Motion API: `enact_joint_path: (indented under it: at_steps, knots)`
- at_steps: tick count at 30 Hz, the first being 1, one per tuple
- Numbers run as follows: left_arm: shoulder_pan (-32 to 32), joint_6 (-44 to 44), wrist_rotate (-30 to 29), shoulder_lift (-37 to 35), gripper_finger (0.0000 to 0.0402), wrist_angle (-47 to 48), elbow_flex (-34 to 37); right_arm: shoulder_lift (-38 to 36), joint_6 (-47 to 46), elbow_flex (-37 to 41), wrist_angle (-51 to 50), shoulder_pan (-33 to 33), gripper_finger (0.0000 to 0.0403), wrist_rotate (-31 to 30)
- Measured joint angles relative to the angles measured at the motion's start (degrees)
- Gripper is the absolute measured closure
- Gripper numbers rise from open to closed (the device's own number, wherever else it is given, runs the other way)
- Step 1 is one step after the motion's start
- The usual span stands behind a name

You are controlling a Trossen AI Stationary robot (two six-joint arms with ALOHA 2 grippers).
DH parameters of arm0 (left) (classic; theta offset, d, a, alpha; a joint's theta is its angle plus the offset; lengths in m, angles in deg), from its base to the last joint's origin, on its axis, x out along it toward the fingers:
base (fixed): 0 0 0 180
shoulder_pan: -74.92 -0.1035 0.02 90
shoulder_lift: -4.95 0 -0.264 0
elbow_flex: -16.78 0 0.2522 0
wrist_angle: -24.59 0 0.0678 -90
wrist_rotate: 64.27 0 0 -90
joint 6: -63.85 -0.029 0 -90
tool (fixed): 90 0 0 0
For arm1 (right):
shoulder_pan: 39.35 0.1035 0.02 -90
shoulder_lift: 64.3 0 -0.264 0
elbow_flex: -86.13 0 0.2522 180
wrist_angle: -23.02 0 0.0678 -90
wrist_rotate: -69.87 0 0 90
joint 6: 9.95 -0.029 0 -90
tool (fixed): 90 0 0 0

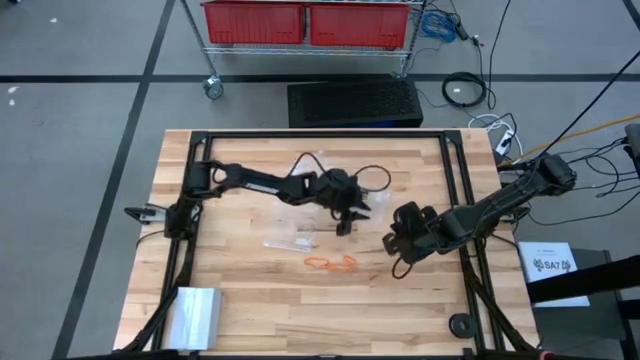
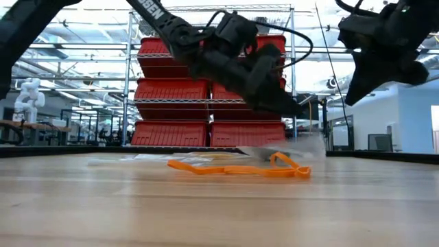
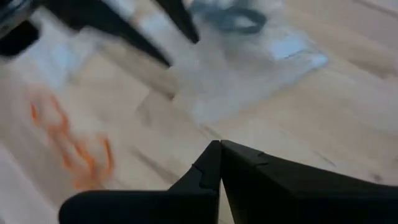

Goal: Sort rubber bands
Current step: Put the black rubber band into the zip bag, then close the zip bag

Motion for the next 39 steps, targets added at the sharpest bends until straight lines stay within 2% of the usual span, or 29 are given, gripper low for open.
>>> enact_joint_path:
  at_steps: [5,8,15,19,23,26,28,31,35,36,39]
  knots:
    - [-3.21,1.69,5.08,-3.26,0.0241,2.81,-1.36,0.11,-14.43,3.05,1.99,-1.34,0.0384,-2.30]
    - [-6.02,3.38,12.12,-4.87,0.0236,3.95,-1.41,0.39,-17.73,6.67,6.97,-2.36,0.0354,-2.10]
    - [-13.90,7.66,35.40,-4.79,0.0235,3.85,-1.07,2.68,-19.01,15.50,23.02,-9.40,0.0252,-2.18]
    - [-17.00,9.85,41.18,-4.69,0.0235,1.56,0.98,6.19,-17.42,16.96,27.39,-14.84,0.0205,-2.39]
    - [-19.23,12.82,43.10,-4.70,0.0235,-2.76,3.10,10.71,-15.94,16.96,31.05,-19.65,0.0187,-1.97]
    - [-20.46,13.76,43.08,-4.61,0.0235,-3.67,3.66,14.22,-11.28,16.92,36.97,-22.15,0.0194,-2.91]
    - [-21.04,13.79,43.12,-4.68,0.0235,-5.25,4.02,16.31,-6.75,16.90,40.88,-23.38,0.0215,-3.50]
    - [-21.98,13.83,43.29,-4.65,0.0235,-5.01,4.25,17.89,-0.13,16.90,44.02,-24.56,0.0273,-3.65]
    - [-23.89,13.88,43.34,-4.65,0.0235,-5.93,4.25,17.22,8.80,16.96,44.25,-25.55,0.0377,-2.46]
    - [-24.37,13.87,43.33,-4.65,0.0235,-6.11,4.25,16.71,11.12,16.97,44.33,-25.68,0.0389,-2.44]
    - [-25.83,13.85,42.84,-4.65,0.0235,-6.13,4.25,13.59,19.66,16.41,44.31,-26.29,0.0388,-2.86]
